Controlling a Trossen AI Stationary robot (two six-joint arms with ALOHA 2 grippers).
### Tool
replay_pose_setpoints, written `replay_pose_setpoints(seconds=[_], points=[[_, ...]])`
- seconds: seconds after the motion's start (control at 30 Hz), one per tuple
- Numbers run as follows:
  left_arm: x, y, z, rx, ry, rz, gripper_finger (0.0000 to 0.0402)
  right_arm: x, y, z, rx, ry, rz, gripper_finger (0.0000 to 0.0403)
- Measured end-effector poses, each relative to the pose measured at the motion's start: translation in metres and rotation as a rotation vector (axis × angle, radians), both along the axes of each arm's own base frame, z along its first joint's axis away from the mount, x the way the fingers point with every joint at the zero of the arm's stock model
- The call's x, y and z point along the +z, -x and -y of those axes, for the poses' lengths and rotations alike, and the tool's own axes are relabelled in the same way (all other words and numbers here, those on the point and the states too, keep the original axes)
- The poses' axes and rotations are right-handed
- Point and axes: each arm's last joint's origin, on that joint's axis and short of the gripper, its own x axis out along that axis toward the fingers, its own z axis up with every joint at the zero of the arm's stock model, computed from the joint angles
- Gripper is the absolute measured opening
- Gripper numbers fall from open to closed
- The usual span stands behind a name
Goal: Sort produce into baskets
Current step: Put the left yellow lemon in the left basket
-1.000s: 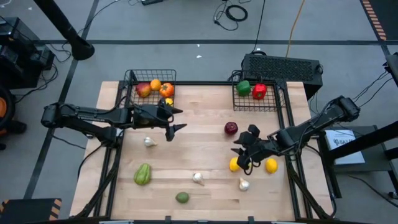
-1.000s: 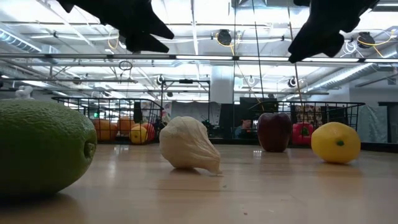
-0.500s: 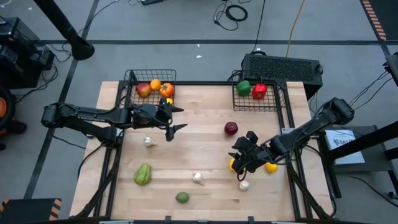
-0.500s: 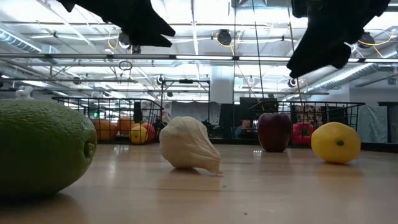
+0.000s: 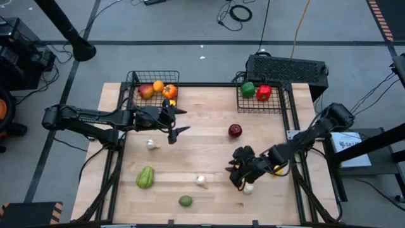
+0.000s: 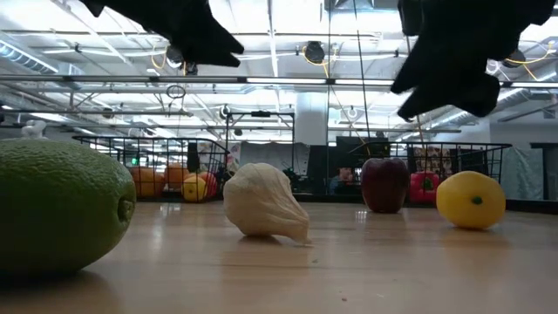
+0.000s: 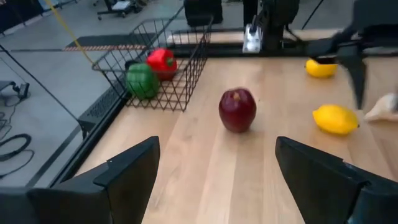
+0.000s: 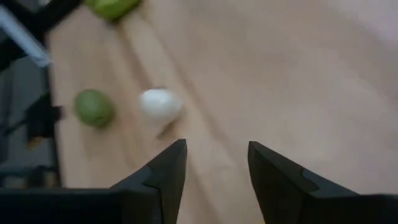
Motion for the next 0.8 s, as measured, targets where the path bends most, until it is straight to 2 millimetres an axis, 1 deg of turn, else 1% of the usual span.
replay_pose_setpoints(seconds=[0.13,0.23,0.3,0.37,0.5,0.6,0.7,0.8], points=[[-0.006,0.002,0.000,0.002,0.005,-0.062,0.0327,-0.005,-0.003,-0.020,0.053,-0.065,0.030,0.0198],[-0.009,0.004,0.000,0.009,0.023,-0.095,0.0327,0.003,-0.006,-0.036,0.078,-0.063,0.063,0.0234],[-0.011,0.005,0.000,0.018,0.045,-0.110,0.0327,0.011,-0.009,-0.045,0.103,-0.013,0.078,0.0254],[-0.012,0.006,0.000,0.024,0.058,-0.124,0.0327,0.018,-0.008,-0.054,0.144,0.049,0.052,0.0269],[-0.015,0.007,0.003,0.019,0.081,-0.150,0.0327,0.030,-0.004,-0.068,0.233,0.178,-0.075,0.0276],[-0.015,0.007,0.006,0.005,0.080,-0.150,0.0327,0.032,-0.002,-0.075,0.307,0.288,-0.162,0.0275],[-0.015,0.007,0.009,-0.008,0.081,-0.152,0.0327,0.026,0.001,-0.077,0.341,0.367,-0.261,0.0275],[-0.016,0.007,0.012,-0.019,0.080,-0.164,0.0327,0.013,0.003,-0.075,0.325,0.409,-0.356,0.0275]])
